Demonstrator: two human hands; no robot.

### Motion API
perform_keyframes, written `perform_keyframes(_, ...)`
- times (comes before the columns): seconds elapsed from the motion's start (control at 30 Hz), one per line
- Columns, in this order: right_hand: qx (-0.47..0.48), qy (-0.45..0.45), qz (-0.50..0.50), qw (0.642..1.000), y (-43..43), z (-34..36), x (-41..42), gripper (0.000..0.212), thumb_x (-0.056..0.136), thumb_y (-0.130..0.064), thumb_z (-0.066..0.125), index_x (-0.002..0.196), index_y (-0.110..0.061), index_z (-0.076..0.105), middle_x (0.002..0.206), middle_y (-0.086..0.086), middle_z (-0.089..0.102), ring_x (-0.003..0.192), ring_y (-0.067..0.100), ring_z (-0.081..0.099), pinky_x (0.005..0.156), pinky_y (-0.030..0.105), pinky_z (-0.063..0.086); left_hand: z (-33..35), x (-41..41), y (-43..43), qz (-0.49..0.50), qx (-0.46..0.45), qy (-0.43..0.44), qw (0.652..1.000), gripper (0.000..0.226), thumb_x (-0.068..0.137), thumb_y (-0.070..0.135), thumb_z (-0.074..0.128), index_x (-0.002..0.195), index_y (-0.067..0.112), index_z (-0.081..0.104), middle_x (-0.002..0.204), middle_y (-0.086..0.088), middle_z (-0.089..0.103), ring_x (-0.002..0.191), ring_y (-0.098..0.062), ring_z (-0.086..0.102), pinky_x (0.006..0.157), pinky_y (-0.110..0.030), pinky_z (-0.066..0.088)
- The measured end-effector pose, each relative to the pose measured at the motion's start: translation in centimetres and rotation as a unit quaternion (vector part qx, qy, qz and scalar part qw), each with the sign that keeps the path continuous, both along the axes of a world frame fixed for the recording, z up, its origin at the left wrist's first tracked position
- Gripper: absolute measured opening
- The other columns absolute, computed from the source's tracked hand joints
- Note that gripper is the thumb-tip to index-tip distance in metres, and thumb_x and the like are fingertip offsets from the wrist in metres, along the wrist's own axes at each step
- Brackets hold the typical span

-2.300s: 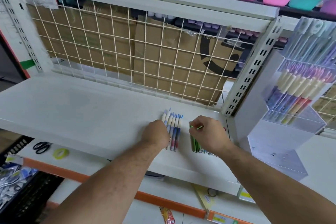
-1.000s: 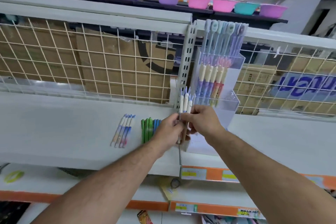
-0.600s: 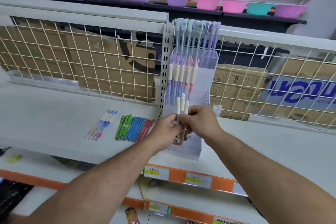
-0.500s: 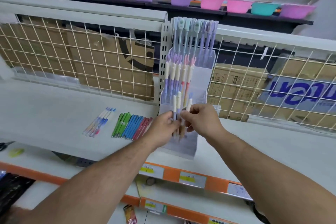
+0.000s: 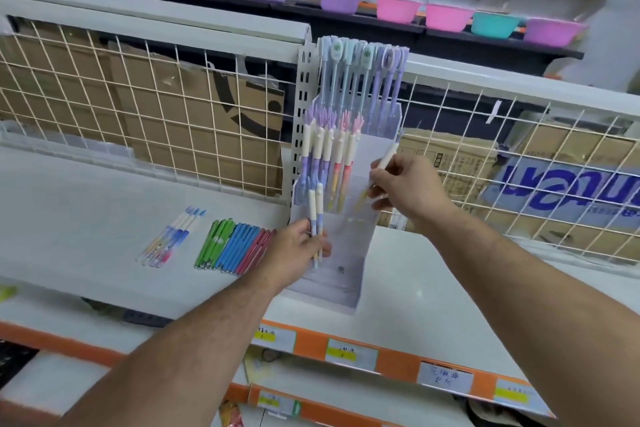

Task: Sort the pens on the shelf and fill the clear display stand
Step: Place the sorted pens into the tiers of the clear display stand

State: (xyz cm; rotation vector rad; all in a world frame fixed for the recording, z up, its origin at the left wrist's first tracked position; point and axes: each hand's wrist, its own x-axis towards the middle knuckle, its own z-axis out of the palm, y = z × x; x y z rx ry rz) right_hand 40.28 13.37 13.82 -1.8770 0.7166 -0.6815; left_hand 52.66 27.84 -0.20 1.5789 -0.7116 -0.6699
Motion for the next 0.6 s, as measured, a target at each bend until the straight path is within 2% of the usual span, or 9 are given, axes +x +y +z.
perform_keyframes(0.2,-0.051,-0.034,-0.091,0.994,-1.1,2.1,2.2,0.008,0.097,-0.012,0.062,0.092,-0.006,0.063,0.074,0.009,0.07,0.06,0.02,0.071,0.051,0.033,0.059,0.1,0.2,0.2,-0.01,0.003,-0.016,1.0,0.009,0.1,0.025,0.056,0.105,0.028,0.063,0.091,0.009,0.077,0.09,-0.005,0.073,0.079,-0.035,0.056)
perform_keyframes(0.4,-0.114,0.008,-0.102,0.988,-1.1,2.1,3.6,0.016,0.1,-0.018,0.06,0.086,-0.024,0.06,0.077,0.002,0.071,0.058,0.014,0.071,0.053,0.031,0.061,0.3,0.2,0.4,-0.015,0.0,-0.023,1.0,0.011,0.103,0.027,0.05,0.106,0.027,0.061,0.089,0.008,0.076,0.086,-0.002,0.071,0.078,-0.031,0.05)
perform_keyframes(0.5,-0.123,0.016,-0.1,0.987,-1.0,2.1,4.0,0.015,0.101,-0.019,0.058,0.087,-0.024,0.061,0.078,0.003,0.071,0.057,0.015,0.071,0.057,0.037,0.063,0.4,0.3,0.5,-0.018,-0.003,-0.02,1.0,0.012,0.104,0.027,0.05,0.106,0.027,0.062,0.089,0.007,0.076,0.085,-0.003,0.072,0.076,-0.03,0.049)
perform_keyframes(0.6,-0.126,0.028,-0.103,0.986,-1.0,2.3,4.2,0.011,0.101,-0.02,0.059,0.091,-0.02,0.063,0.082,0.005,0.071,0.065,0.02,0.073,0.061,0.04,0.064,0.4,0.3,0.6,-0.023,0.002,-0.027,0.999,0.012,0.103,0.029,0.05,0.105,0.03,0.062,0.089,0.008,0.076,0.086,-0.001,0.071,0.079,-0.032,0.05)
